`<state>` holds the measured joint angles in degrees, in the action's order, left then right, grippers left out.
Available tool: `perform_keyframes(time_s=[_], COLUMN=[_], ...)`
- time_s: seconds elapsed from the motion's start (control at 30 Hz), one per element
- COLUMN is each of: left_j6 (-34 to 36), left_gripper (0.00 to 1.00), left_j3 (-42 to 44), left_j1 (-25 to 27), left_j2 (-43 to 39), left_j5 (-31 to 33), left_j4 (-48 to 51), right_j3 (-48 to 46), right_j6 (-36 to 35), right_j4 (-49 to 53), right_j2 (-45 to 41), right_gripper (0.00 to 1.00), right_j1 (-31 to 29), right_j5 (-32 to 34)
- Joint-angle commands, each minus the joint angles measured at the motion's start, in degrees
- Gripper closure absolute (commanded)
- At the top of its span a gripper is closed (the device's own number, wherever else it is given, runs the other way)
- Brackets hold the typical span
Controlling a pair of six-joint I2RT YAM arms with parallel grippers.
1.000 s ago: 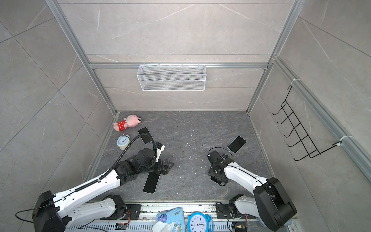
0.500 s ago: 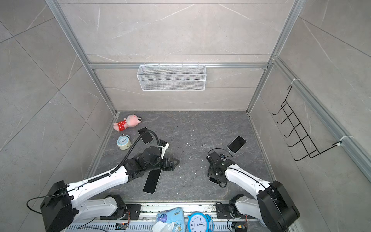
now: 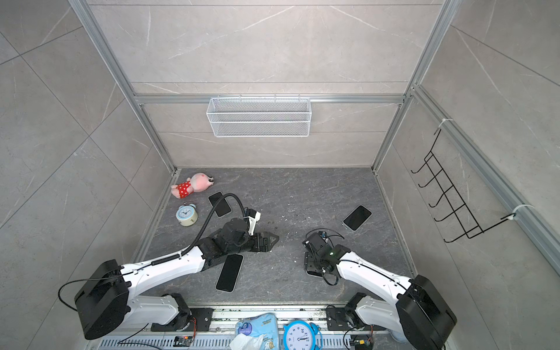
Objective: Take the phone out of the phone case
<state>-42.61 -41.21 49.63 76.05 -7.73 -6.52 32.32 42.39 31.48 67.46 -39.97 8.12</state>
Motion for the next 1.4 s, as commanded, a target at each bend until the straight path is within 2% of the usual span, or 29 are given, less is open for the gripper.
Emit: perform_keyframes(time_s=[0.0,0.47,0.63,1.07,1.37], left_j6=[-3.03,-9.08,-10.46,-14.06,-14.41], left_gripper=[0.05,0.12,0.18,0.41,0.59], left_j3=[0.68,3.04,3.07,4.59,4.73], left_j1=[0.30,0.21,0.12,-0.50,-0.58], left_j2=[1.82,9.03,11.62,16.81,18.07], left_j5=[-2.23,-5.63,-7.12,-10.83,-12.00], left_j4=[-6.75,-20.04,-23.19,-30.85,-31.53], right_j3=[2.88,5.13,5.40,5.68,6.18], right_j6=[-2.28,-7.90,-9.02,-9.56,-9.82], right_j4=[-4.20,-12.02,-13.49,-14.61,-14.55], right_j2=[1.10,1.17,0.68,0.30,0.36], right_gripper=[0.86,0.91,0.92,0.93,0.95], right_j1=[-2.08,-8.92,-10.59,-12.42,-12.94], right_j5=[-0.26,-4.15,-5.52,-6.18,-6.01])
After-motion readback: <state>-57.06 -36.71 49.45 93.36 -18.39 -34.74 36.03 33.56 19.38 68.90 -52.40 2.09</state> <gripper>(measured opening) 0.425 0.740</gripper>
